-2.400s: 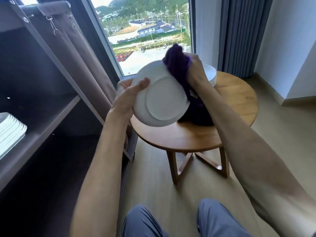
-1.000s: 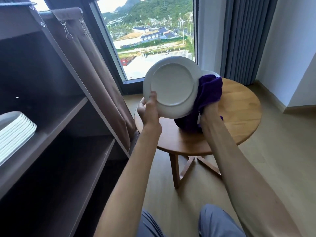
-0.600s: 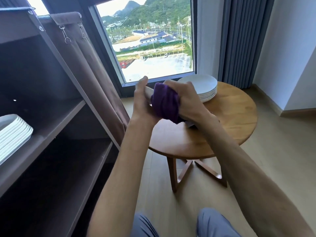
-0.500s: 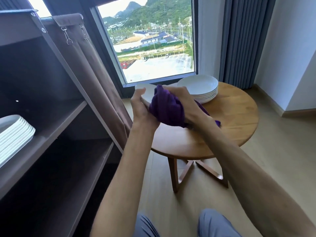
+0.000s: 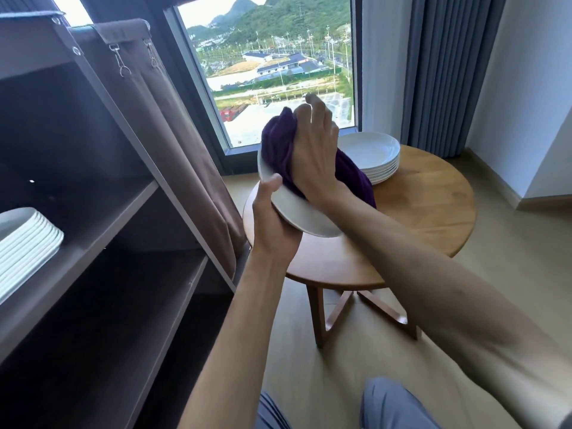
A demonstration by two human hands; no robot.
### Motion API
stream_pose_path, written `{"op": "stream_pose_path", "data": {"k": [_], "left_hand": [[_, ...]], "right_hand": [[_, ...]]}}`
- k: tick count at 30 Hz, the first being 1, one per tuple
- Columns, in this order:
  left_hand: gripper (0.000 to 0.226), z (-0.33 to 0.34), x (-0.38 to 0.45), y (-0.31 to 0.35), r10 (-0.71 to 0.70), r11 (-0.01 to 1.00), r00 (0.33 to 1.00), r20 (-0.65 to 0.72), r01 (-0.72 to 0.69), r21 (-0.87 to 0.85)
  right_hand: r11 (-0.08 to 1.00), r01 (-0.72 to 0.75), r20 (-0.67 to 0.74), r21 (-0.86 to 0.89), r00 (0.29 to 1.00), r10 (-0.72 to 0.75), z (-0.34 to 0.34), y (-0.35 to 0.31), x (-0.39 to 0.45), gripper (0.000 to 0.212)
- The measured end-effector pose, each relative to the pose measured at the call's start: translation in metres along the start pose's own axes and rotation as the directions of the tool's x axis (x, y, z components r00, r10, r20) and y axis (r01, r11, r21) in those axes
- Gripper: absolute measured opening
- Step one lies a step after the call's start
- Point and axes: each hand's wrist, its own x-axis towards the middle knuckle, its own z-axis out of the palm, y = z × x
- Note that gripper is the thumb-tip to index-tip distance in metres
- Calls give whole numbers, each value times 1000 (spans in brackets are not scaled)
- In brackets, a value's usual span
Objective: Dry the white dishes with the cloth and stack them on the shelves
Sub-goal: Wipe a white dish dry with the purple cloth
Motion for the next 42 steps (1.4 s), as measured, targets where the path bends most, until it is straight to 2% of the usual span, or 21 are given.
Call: {"op": "stream_pose_path", "data": {"k": [3, 5, 8, 10, 13, 16, 18, 19, 20, 21, 22, 23, 25, 27, 31, 34, 36, 38, 39, 40, 42], "left_hand": [[53, -1, -2, -3, 11, 1000, 998, -56, -12, -14], [59, 3, 0, 0, 76, 997, 990, -116, -77, -8], [84, 6, 7, 7, 210, 978, 968, -137, -205, 47], [95, 10, 9, 8, 248, 968, 960, -128, -242, 59], [92, 18, 14, 9, 256, 966, 952, -169, -244, 88], [60, 19, 15, 15, 251, 964, 945, -212, -224, 140], [30, 20, 17, 9, 294, 928, 918, -264, -209, 307], [25, 24, 14, 8, 315, 894, 916, -249, -198, 402], [26, 25, 14, 9, 260, 908, 935, -240, -152, 391], [28, 27, 8, 12, 192, 954, 954, -232, -126, 272], [33, 32, 3, 15, 276, 903, 927, -256, -159, 399], [42, 37, -2, 11, 320, 882, 908, -272, -180, 435], [60, 29, -5, 4, 126, 982, 973, -193, -96, 161], [71, 23, -10, -2, 128, 982, 973, -191, -97, 162], [83, 20, -17, -11, 127, 988, 973, -190, -107, 113], [90, 22, -16, -3, 237, 963, 956, -170, -209, 170], [90, 18, -12, 0, 289, 948, 943, -163, -258, 186], [91, 8, -8, 5, 307, 944, 930, -202, -270, 192], [92, 3, -6, 8, 307, 945, 924, -227, -267, 190], [92, -2, -4, 11, 300, 948, 922, -243, -260, 184], [90, -6, -2, 16, 283, 956, 922, -263, -249, 157]], "right_hand": [[986, -10, 9, -169, 1000, 12, 10, 11, 16, 31], [966, 9, 12, -260, 1000, -7, 11, 25, 12, 34], [959, 22, 63, -281, 998, -4, 8, 40, -9, 28], [976, -20, 122, -216, 991, 48, 3, 42, -21, 25], [996, -81, 270, -41, 959, 89, -6, 36, -35, 17], [926, -145, 358, 347, 934, 13, -18, 10, -45, 23], [820, -255, 407, 512, 913, 30, -21, -7, -44, 29], [781, -322, 442, 536, 895, 65, -22, -13, -41, 26], [770, -352, 447, 532, 889, 98, -22, -16, -40, 22], [812, -313, 403, 492, 909, 106, -21, -17, -39, 19], [879, -222, 321, 421, 943, 84, -19, -17, -37, 16], [922, -150, 227, 358, 971, 69, -16, -16, -34, 15], [934, -67, 38, 351, 998, 58, -13, -15, -22, 21], [948, -49, -44, 314, 997, 66, -8, -11, -4, 28], [989, 17, -86, 144, 996, -5, 5, 20, 15, 26], [997, 55, -118, 44, 992, -50, 15, 43, 8, 26], [1000, 13, -73, -4, 997, -13, 20, 61, -1, 21], [990, -108, 62, -85, 992, 114, 20, 86, -10, 15], [965, -204, 202, -166, 951, 236, 19, 97, -13, 17], [915, -284, 363, -287, 852, 378, 16, 105, -15, 20], [805, -346, 574, -483, 570, 589, 5, 106, -19, 32]]}}
